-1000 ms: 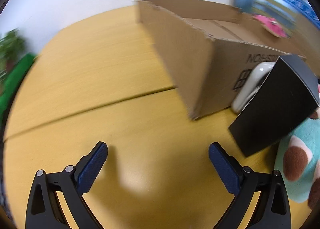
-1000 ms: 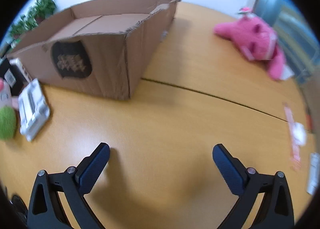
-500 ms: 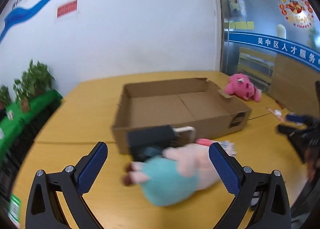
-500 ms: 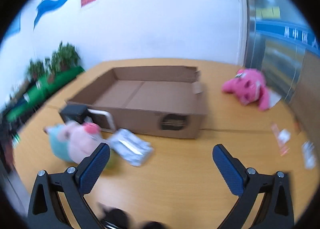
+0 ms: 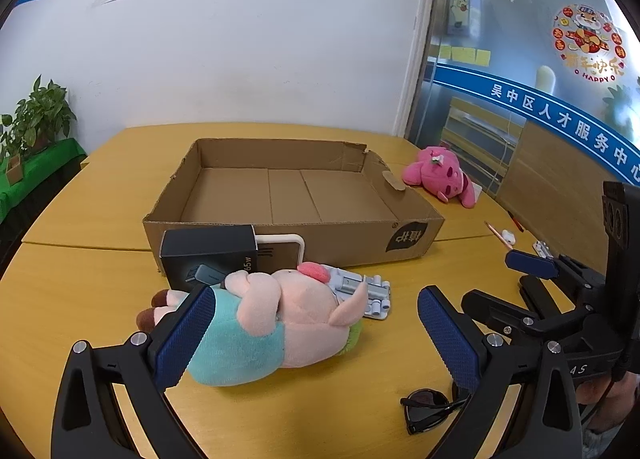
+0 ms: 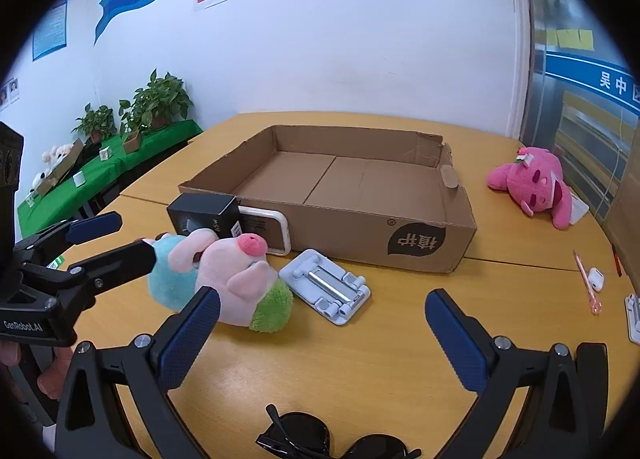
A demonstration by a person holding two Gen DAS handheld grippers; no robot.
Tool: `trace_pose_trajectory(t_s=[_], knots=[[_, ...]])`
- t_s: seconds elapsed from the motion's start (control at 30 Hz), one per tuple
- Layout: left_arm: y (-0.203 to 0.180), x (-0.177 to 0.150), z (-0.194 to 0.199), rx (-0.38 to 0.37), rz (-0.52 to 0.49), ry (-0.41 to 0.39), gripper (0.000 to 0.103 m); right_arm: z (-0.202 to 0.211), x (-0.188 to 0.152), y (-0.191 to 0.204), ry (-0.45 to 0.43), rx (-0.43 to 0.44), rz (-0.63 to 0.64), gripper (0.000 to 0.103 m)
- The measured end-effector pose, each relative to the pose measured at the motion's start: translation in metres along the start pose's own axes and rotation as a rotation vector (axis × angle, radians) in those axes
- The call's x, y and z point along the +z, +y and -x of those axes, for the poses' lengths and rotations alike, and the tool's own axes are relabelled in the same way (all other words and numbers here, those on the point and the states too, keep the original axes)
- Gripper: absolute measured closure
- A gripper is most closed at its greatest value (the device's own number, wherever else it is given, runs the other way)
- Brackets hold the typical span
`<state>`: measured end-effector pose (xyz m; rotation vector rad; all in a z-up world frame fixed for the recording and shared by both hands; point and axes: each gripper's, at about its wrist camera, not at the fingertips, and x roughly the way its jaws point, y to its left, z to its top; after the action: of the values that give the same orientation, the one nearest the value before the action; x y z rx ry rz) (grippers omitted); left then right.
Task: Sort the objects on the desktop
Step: 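Move both grippers toward the pig plush lying beside the box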
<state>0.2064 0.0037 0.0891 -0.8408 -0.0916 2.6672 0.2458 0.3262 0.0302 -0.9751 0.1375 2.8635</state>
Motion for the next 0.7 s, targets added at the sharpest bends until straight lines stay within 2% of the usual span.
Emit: trace_pose_trajectory(t_s=[0.07, 0.47, 0.7], knots=[[0.003, 0.000, 0.001, 0.020, 0.012, -0.013, 0.001, 0.000, -0.001, -0.003, 0.005, -0.003, -0.013, 0.001], [0.019, -0.003, -0.009, 0.029, 0.033, 0.025, 0.001, -0.019, -0.001, -0.005, 0.057, -0.003, -0.021, 0.001], [0.032, -0.002, -0.006, 0.055, 0.044, 0.008, 0.001, -0.026, 0.000, -0.004, 0.074, 0.001, -0.020, 0.001]])
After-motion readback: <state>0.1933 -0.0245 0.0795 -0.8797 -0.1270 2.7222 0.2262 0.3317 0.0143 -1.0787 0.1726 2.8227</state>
